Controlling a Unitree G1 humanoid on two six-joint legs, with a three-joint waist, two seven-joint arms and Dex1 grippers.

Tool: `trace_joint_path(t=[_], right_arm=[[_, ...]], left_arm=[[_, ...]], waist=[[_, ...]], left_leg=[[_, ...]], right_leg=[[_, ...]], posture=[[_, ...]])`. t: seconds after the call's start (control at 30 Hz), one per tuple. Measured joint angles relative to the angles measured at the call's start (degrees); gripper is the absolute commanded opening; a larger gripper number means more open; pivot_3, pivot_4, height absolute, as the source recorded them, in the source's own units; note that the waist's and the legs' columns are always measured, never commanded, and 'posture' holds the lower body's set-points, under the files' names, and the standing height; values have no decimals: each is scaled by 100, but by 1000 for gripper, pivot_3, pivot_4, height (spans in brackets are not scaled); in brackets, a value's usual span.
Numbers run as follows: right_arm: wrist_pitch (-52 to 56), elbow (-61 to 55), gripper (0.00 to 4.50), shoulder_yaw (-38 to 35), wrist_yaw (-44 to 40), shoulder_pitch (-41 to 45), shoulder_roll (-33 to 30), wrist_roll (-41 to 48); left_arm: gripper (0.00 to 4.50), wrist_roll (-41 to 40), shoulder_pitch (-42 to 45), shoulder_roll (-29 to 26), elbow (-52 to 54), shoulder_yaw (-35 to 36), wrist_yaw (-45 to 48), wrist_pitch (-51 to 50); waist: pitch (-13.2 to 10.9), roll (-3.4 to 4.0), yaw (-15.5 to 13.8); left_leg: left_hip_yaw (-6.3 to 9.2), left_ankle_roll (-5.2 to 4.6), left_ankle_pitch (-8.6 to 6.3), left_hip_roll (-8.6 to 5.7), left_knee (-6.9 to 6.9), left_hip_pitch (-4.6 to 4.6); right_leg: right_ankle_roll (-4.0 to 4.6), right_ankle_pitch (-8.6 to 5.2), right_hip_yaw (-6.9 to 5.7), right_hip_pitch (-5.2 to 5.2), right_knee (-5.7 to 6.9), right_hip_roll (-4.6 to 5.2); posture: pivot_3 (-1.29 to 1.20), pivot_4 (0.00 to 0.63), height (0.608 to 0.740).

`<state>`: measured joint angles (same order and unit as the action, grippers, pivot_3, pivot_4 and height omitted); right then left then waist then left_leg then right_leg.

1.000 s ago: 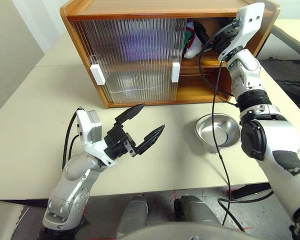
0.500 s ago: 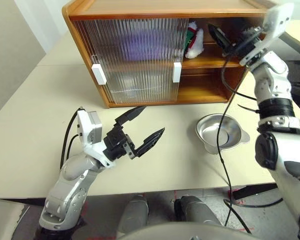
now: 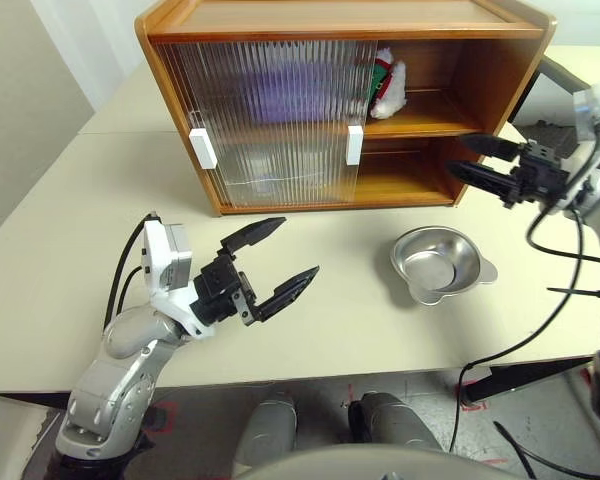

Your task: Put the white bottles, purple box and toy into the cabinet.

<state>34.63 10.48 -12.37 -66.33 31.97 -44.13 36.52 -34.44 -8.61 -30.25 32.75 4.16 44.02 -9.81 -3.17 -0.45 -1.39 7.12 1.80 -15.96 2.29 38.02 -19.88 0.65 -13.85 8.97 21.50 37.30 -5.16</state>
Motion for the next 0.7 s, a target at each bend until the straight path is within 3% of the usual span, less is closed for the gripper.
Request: trace_joint_path(t=[0.27, 0.33, 0.43, 0.7], right_arm=[[1251, 588, 4473, -75, -143, -426, -873, 75], [1689, 585, 4473, -16, -178, -798, -1222, 47], [2187, 568, 4473, 15, -10, -997, -1290, 6], [3146, 250, 4473, 115, 316, -1437, -1556, -122]], left_arm=[[4500, -1, -139, -460, -143, 50, 512, -100], [4500, -127, -122, -842, -139, 37, 749, -365], [4500, -100, -102, -1223, -136, 0, 989, -577], [4500, 103, 48, -1348, -131, -292, 1287, -624]], waist=[[-30, 12, 28], [-34, 10, 21], [-39, 18, 21], [-69, 27, 27]], left_leg=[[11, 20, -17, 3, -25, -25], [19, 20, -20, 5, -26, -44], [14, 18, -25, 1, -25, -54], [8, 5, -36, -8, -14, -66]], right_leg=[[15, -29, 2, 37, 1, 2], [14, -47, -5, 48, 3, -12], [19, -50, 2, 54, 3, -12], [-11, -67, 1, 55, 1, -9]], posture=[[38, 92, 740], [32, 92, 740], [28, 92, 740], [23, 93, 740]])
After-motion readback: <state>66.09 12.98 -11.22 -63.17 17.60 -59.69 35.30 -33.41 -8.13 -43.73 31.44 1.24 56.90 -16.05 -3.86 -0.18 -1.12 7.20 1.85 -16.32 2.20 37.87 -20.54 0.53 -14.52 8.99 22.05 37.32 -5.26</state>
